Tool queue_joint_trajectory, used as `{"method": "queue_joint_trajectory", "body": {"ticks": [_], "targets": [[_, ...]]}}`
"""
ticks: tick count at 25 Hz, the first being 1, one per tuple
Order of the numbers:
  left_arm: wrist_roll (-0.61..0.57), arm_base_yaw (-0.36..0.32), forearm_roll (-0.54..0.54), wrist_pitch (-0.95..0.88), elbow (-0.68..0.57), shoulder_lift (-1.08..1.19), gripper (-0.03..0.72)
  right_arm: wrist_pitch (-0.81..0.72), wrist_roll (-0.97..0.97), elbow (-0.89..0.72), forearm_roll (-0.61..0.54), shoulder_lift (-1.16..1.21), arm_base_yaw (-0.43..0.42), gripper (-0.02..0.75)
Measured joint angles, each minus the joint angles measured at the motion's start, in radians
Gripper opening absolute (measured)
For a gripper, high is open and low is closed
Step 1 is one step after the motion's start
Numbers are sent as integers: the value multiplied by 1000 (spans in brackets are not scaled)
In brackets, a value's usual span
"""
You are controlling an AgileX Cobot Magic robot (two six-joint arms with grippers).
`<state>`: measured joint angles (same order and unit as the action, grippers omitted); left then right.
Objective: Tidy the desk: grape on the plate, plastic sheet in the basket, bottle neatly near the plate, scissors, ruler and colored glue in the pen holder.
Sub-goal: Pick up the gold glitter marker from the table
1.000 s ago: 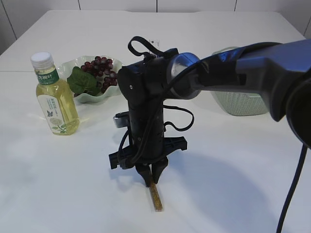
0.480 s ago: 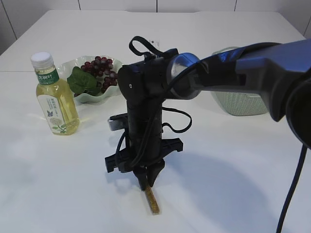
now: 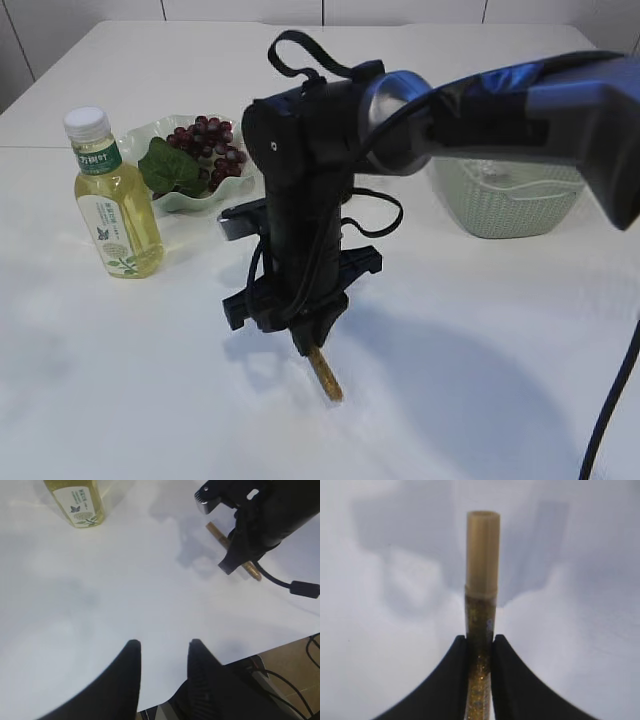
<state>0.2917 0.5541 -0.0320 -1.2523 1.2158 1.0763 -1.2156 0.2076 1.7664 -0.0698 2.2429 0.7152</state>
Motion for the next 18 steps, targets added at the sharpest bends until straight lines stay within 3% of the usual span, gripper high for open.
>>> {"method": "queue_joint_trajectory", "body": {"ticks": [10,18], "targets": [[0,0,-14,0,0,0,239,13,-108,-32,46,-136,22,127],[-1,0,-14,0,0,0,239,325,-126,-382,57,-323,29,125]]}}
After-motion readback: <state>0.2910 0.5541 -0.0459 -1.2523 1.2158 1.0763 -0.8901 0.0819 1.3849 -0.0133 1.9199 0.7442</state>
